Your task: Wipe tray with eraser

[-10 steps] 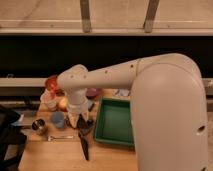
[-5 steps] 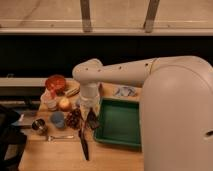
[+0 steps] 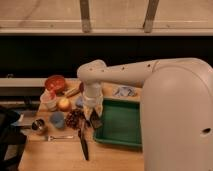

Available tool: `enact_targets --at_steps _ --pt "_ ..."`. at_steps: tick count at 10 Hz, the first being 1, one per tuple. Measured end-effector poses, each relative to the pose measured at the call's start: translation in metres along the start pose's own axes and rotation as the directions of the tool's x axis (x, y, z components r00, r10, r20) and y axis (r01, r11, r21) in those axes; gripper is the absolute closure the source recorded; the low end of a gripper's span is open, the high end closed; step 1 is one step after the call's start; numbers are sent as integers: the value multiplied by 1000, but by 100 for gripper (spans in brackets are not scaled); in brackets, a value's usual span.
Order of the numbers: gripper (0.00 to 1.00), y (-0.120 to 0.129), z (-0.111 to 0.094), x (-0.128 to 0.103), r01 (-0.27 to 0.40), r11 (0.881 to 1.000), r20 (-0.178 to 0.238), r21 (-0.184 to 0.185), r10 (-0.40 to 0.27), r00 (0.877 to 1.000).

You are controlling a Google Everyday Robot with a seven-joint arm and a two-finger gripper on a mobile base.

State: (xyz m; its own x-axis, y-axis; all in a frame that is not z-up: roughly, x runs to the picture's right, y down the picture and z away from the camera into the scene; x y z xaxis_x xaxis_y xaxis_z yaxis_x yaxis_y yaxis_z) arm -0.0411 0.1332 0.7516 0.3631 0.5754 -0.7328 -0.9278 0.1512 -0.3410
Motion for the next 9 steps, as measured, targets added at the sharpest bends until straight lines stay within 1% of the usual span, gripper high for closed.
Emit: enact_targets --at_steps 1,2,3,4,5,6,7,8,9 --pt "100 -13 3 -4 -33 999 -3 -6 33 999" --pt "100 -35 6 -11 -79 997 -9 -13 79 997" --pt "100 -62 8 -18 -128 992 -17 -15 128 992" --pt "100 -95 12 -25 -191 981 -29 -13 191 981" --pt "100 -115 15 -27 -231 973 -36 -9 230 972" --pt "100 -143 21 -23 -291 957 -52 -4 291 955" --pt "100 -162 28 -16 -339 941 -66 -1 338 939" --pt "100 -174 35 -10 -372 928 -80 4 371 925" --pt "100 -183 46 -1 -409 913 -100 11 408 908"
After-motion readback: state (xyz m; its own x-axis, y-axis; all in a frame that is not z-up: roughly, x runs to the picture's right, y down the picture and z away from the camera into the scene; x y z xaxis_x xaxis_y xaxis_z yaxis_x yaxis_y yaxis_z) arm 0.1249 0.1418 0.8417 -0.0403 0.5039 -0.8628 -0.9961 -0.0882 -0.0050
